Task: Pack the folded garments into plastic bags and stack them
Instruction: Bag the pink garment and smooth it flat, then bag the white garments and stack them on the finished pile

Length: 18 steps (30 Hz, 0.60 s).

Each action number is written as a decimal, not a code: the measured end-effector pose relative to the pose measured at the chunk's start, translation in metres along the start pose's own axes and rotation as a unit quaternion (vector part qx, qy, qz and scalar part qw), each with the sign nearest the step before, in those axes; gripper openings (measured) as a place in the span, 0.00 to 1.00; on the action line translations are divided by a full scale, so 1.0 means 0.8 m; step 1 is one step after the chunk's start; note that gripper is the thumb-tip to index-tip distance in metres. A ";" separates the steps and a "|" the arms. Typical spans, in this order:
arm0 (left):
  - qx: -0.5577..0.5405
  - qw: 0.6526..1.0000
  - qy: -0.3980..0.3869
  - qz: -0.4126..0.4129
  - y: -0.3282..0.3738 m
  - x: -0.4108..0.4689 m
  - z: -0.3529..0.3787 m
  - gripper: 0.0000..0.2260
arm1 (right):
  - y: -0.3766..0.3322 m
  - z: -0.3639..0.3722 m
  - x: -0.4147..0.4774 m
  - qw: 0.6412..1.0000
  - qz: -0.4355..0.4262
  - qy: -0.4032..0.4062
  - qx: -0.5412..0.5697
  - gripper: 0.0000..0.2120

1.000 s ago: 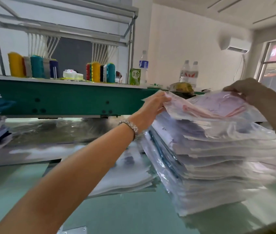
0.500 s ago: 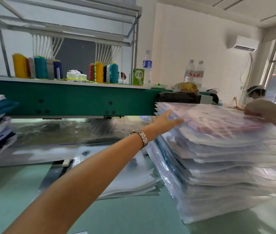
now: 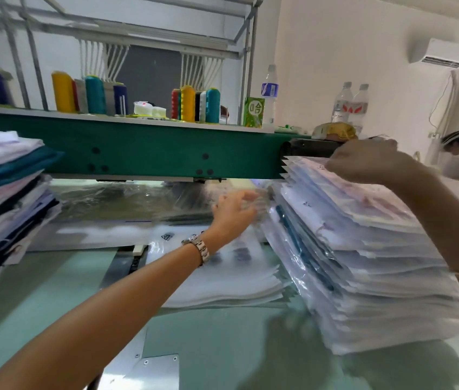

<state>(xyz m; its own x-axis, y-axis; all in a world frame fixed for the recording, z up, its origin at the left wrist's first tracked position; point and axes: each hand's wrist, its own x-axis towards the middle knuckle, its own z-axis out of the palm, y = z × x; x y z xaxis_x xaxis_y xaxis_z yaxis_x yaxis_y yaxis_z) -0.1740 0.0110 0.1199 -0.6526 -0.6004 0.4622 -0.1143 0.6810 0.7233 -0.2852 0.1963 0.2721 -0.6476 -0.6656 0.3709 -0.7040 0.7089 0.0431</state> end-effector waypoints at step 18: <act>0.182 0.973 0.134 -0.039 -0.218 -0.172 -0.118 0.17 | -0.261 0.285 -0.070 0.895 -0.361 -0.185 0.186 0.17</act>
<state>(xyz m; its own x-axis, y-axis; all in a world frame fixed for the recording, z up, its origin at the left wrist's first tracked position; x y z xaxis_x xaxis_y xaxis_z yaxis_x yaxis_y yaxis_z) 0.0068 -0.0648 -0.0216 -0.4185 -0.7104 0.5658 -0.4452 0.7035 0.5540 -0.1686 0.0328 0.0307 0.0121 -0.9993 0.0353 -0.9817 -0.0186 -0.1895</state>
